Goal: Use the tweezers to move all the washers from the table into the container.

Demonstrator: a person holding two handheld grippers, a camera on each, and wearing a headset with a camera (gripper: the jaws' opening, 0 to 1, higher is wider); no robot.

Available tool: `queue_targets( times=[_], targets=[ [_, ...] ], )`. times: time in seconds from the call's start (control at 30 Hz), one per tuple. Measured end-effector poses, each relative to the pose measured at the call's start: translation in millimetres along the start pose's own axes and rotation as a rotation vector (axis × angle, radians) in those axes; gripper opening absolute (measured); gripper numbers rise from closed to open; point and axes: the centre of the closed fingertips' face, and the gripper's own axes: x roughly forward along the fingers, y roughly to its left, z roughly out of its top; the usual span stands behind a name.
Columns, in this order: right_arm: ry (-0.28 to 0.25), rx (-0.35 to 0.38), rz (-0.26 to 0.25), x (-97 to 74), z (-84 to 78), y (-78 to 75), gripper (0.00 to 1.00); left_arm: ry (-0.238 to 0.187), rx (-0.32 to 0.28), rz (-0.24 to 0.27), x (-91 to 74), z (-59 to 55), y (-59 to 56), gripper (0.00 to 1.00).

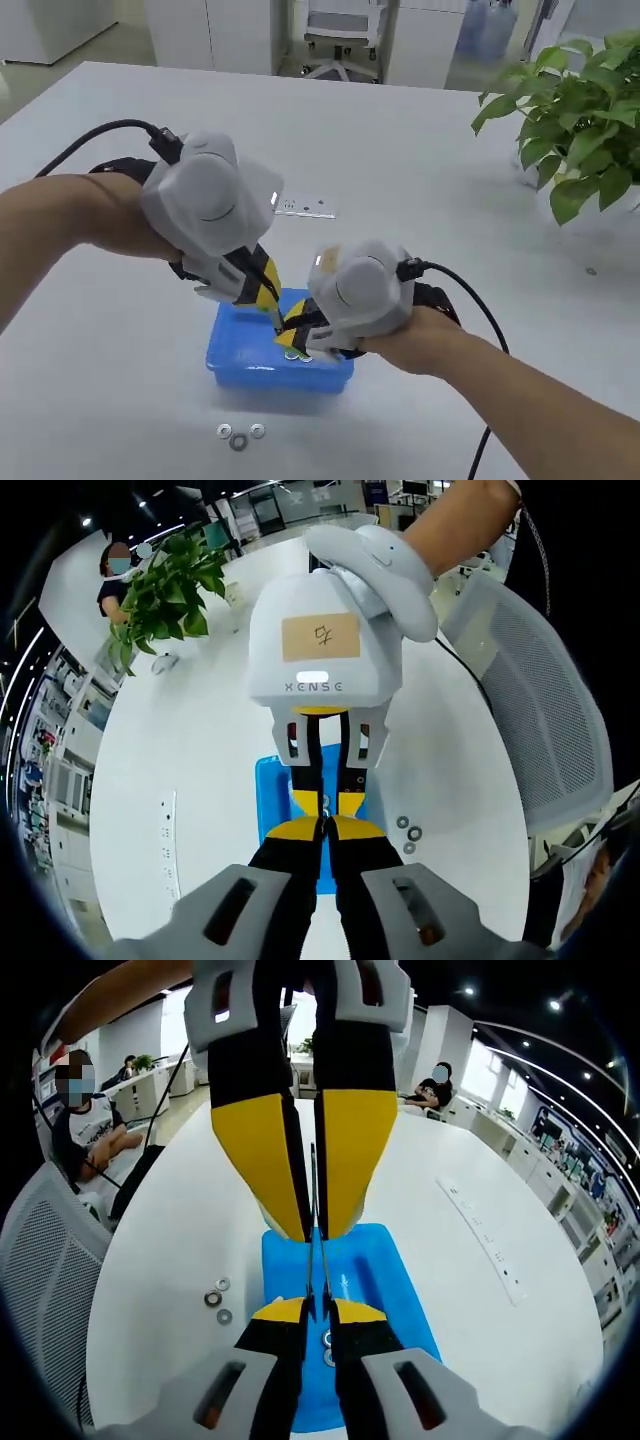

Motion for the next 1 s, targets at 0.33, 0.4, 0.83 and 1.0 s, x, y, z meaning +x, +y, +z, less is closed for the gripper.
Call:
queue_targets(
  times=[0.33,0.4,0.83,1.0],
  targets=[
    [-0.015,-0.025,-0.009,-6.9,11.3,10.5,0.1,0.001,0.0,0.017,-13.1,4.7,-11.2,0.07],
    [-0.016,-0.029,-0.008,-7.6,12.3,14.3,0.1,0.003,0.001,0.018,-14.6,5.1,-15.3,0.07],
    [-0.022,-0.041,0.014,-5.0,13.4,39.9,0.1,0.017,-0.013,0.01,-16.2,1.3,-39.5,0.07],
    [-0.02,-0.042,0.027,-2.0,12.1,48.3,0.1,0.024,-0.016,0.006,-14.2,-0.9,-46.2,0.07]
  ],
)
